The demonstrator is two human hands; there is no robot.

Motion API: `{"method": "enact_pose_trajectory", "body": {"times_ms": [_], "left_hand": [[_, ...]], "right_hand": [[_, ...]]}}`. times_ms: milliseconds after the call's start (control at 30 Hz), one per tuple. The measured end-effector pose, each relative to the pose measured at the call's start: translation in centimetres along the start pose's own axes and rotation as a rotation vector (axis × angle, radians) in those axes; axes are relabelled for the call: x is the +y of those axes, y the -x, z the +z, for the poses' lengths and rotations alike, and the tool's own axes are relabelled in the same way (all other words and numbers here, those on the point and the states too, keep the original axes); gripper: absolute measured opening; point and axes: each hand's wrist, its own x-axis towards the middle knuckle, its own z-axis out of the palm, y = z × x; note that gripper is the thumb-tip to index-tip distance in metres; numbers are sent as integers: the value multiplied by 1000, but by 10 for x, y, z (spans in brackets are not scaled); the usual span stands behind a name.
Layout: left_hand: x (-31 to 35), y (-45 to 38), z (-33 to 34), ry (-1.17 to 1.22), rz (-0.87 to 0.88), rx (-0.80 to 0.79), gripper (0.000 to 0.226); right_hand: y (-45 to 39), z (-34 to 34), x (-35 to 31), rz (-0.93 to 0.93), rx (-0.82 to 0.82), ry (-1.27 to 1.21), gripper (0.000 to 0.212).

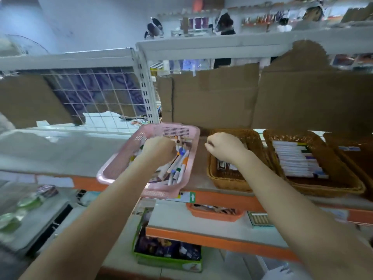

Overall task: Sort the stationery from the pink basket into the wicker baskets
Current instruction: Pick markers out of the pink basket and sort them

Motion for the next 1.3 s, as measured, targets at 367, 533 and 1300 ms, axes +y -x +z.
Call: {"method": "enact_pose_trajectory", "body": {"times_ms": [367,533,1300], "left_hand": [[-74,-7,59,-7,-80,-57,41],[-88,-12,72,-9,-39,-81,38],[-123,-5,81,282,284,6,23]], "right_hand": [[-78,53,-64,-178,-204,4,26],[-98,71,-76,-180,-283,41,23],[-78,68,-114,81,-255,-12,28]]}}
